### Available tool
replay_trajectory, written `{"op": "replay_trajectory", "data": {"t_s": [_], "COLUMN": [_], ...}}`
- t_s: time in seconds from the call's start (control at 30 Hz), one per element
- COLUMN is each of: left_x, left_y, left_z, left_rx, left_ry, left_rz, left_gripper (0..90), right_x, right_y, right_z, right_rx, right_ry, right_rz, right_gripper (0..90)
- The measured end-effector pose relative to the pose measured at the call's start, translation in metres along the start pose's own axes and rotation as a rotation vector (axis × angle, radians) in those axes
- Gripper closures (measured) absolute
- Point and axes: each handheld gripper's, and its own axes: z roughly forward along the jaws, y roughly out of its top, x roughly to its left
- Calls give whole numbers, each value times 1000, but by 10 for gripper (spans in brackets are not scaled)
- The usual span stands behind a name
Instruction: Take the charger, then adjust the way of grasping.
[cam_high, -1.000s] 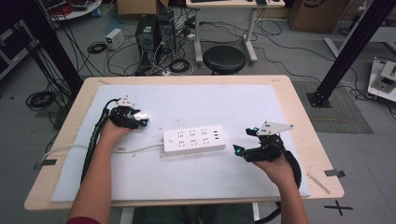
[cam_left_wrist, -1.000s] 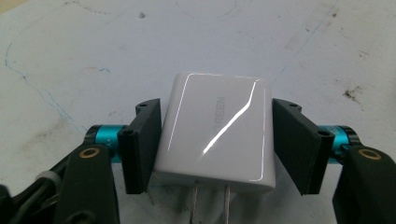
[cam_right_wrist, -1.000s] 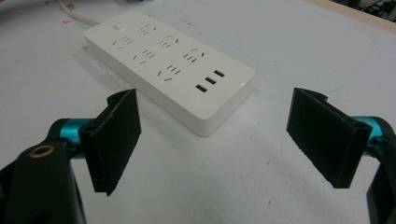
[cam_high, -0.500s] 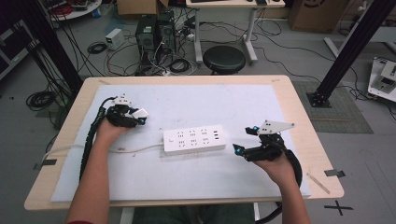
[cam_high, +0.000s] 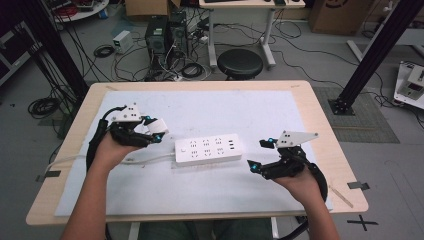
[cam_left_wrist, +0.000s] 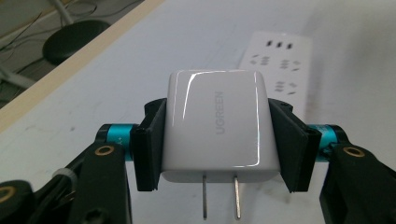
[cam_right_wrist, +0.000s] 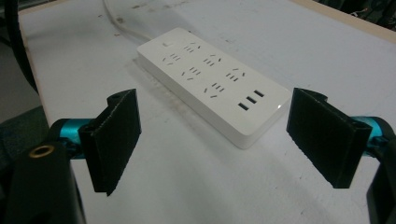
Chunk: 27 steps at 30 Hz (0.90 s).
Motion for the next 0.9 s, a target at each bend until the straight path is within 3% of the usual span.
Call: {"op": "replay_trajectory", "data": {"t_s": [0.13,0.2,0.43,0.47,0.5,0.6,0.7,0.9], "left_x": [-20,-32,-50,-57,-60,-73,-80,-99], "left_y": [2,3,3,3,3,4,3,3], "left_z": [-1,2,12,17,20,31,36,49], "left_rx": [-16,-20,-33,-40,-47,-70,-76,-99], "left_ry": [-39,-65,-98,-112,-114,-136,-134,-102], "left_rz": [36,77,128,159,173,220,242,302], "left_gripper": [424,424,424,424,425,424,424,425], "right_x": [4,6,9,10,15,19,20,23], "right_y": [2,3,6,7,9,12,13,12], "right_z": [-1,0,6,8,16,26,33,52], "right_rx": [0,3,9,9,8,20,23,-4], "right_ry": [13,23,57,59,90,117,145,238], "right_rz": [2,7,6,5,15,28,34,130], "right_gripper": [179,179,179,179,179,179,179,179]}}
